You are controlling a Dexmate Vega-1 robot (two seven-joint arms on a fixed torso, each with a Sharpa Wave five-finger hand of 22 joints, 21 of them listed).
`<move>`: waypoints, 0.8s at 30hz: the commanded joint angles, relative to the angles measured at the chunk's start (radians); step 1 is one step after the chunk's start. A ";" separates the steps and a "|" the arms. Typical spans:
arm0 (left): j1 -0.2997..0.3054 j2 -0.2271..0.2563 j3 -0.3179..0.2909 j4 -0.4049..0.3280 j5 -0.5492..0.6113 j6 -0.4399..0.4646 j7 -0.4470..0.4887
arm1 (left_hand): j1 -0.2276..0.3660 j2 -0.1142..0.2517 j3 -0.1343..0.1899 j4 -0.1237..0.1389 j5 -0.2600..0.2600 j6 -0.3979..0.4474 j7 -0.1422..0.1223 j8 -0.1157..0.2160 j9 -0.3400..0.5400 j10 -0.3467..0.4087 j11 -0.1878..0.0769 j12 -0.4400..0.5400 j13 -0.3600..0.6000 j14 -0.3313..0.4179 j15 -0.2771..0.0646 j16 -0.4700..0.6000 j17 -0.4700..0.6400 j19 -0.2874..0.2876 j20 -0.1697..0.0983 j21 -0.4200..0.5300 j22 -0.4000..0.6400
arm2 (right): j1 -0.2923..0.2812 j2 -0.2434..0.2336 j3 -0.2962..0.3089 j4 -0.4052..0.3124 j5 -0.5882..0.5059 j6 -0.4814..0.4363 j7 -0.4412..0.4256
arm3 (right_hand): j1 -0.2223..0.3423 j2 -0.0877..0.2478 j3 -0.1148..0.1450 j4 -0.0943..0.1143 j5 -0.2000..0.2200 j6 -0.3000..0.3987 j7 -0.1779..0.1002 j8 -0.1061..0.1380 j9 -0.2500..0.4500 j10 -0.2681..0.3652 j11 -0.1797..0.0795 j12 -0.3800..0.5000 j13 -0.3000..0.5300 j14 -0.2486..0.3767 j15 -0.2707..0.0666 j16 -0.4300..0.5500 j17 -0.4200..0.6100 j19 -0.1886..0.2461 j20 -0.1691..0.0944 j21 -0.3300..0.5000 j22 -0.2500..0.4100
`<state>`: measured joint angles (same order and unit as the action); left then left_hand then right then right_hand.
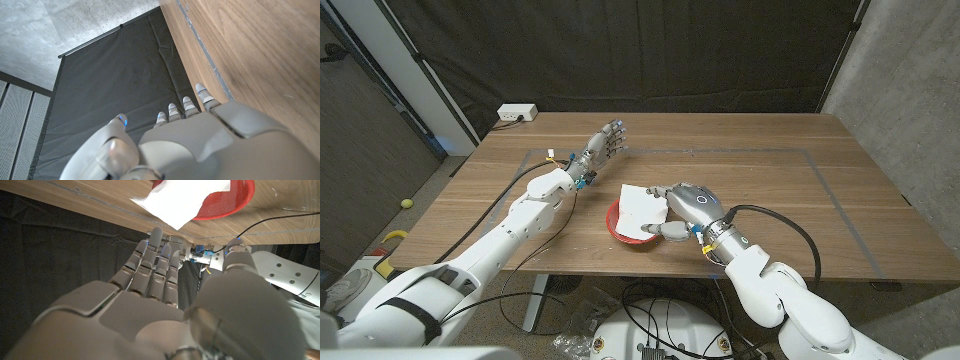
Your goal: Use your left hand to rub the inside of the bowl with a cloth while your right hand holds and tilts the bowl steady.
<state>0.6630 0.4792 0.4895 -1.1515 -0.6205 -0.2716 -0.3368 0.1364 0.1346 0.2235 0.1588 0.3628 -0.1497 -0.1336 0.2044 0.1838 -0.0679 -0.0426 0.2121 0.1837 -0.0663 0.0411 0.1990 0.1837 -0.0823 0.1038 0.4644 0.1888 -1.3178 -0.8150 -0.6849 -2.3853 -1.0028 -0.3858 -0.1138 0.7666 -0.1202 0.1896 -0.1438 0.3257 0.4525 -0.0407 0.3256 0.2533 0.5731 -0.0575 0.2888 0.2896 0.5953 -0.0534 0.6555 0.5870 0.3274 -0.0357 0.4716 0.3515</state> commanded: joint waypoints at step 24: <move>-0.039 -0.030 0.013 0.078 0.004 -0.004 -0.037 | -0.009 -0.008 -0.010 0.005 0.002 -0.003 0.003 -0.007 0.003 -0.001 0.003 -0.006 0.003 0.000 -0.001 -0.003 0.006 0.000 0.012 -0.006 0.002 | -0.003 0.077 -0.057 0.064 -0.190 0.034 0.113 | 0.141 0.045 -0.048 0.004 0.094 0.111 -0.091 0.059 -0.012 0.041 -0.107 0.024 0.045 -0.203 -0.115 0.006 0.032 -0.162 0.078 0.010 0.056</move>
<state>0.6340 0.4559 0.5000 -1.0960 -0.6166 -0.2710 -0.3610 0.1363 0.1214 0.2181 0.1642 0.3628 -0.1498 -0.1336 0.1991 0.1837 -0.0680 -0.0426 0.2059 0.1836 -0.0664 0.0410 0.1991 0.1836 -0.0824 0.1037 0.4643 0.1886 -1.3183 -0.7541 -0.7301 -2.3342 -1.1607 -0.3619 -0.0316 0.8854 -0.0756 0.1526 -0.1401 0.4092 0.5208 -0.1066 0.3725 0.2486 0.5866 -0.1151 0.3030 0.3326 0.3932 -0.0408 0.6438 0.6143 0.1721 0.0411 0.4761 0.4016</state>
